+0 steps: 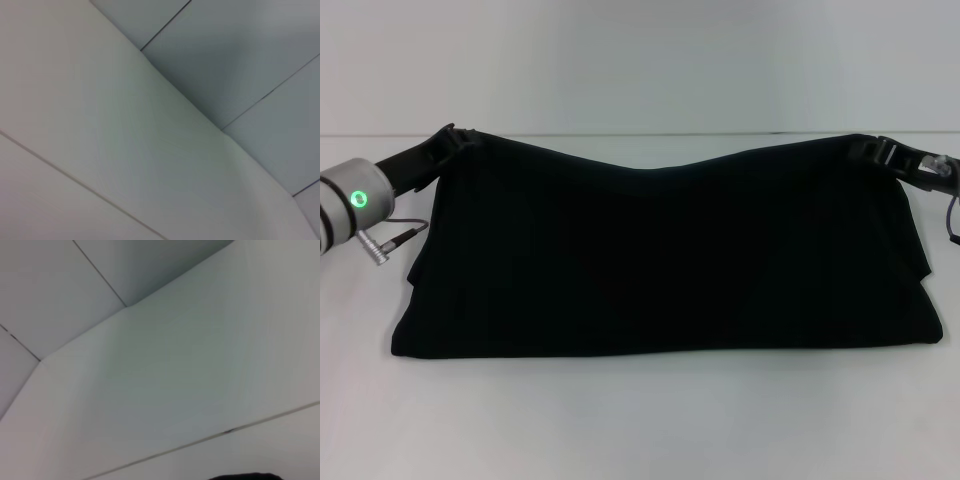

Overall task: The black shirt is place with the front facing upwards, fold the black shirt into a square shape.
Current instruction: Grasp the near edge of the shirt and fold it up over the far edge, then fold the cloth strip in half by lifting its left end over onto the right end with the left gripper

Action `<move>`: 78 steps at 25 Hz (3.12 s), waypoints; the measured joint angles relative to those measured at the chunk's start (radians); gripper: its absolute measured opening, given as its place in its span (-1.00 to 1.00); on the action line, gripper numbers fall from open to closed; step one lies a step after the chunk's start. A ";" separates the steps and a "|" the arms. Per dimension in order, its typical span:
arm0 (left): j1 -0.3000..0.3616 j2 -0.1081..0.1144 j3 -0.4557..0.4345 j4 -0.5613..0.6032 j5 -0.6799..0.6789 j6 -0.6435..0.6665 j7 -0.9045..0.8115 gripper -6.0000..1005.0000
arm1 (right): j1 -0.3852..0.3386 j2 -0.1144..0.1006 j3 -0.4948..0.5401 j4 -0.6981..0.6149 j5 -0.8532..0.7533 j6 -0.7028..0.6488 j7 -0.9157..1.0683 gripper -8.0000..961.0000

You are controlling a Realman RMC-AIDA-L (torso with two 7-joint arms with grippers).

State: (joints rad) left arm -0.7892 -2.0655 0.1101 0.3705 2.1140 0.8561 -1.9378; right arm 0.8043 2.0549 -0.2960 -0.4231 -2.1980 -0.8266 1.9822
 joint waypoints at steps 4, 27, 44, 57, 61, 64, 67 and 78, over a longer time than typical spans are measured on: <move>-0.022 -0.010 0.000 -0.011 0.000 -0.070 0.011 -0.92 | 0.014 0.010 0.000 0.005 0.000 0.044 -0.013 -0.79; -0.024 -0.039 0.035 -0.027 -0.096 -0.228 0.110 0.08 | 0.032 0.030 -0.001 0.035 0.000 0.147 -0.077 0.01; 0.154 0.079 0.046 -0.028 -0.124 0.158 0.080 0.31 | -0.111 0.005 -0.006 0.023 0.141 -0.272 -0.409 0.27; 0.399 0.126 0.168 0.096 -0.045 0.696 -0.292 0.57 | -0.218 0.033 -0.129 0.014 0.135 -0.631 -1.037 0.63; 0.422 0.127 0.161 0.120 0.064 0.696 -0.405 0.76 | -0.207 0.038 -0.151 0.043 0.135 -0.585 -1.059 0.79; 0.428 0.126 0.157 0.121 0.088 0.676 -0.443 0.77 | -0.196 0.040 -0.172 0.067 0.136 -0.535 -1.068 0.89; 0.430 0.125 0.157 0.119 0.089 0.661 -0.475 0.77 | -0.194 0.040 -0.180 0.082 0.139 -0.515 -1.085 0.96; 0.431 0.125 0.158 0.115 0.147 0.549 -0.568 0.77 | -0.196 0.040 -0.173 0.090 0.142 -0.499 -1.085 0.96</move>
State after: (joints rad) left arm -0.3583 -1.9404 0.2677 0.4853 2.2612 1.4055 -2.5057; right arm 0.6086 2.0953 -0.4693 -0.3330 -2.0557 -1.3254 0.8967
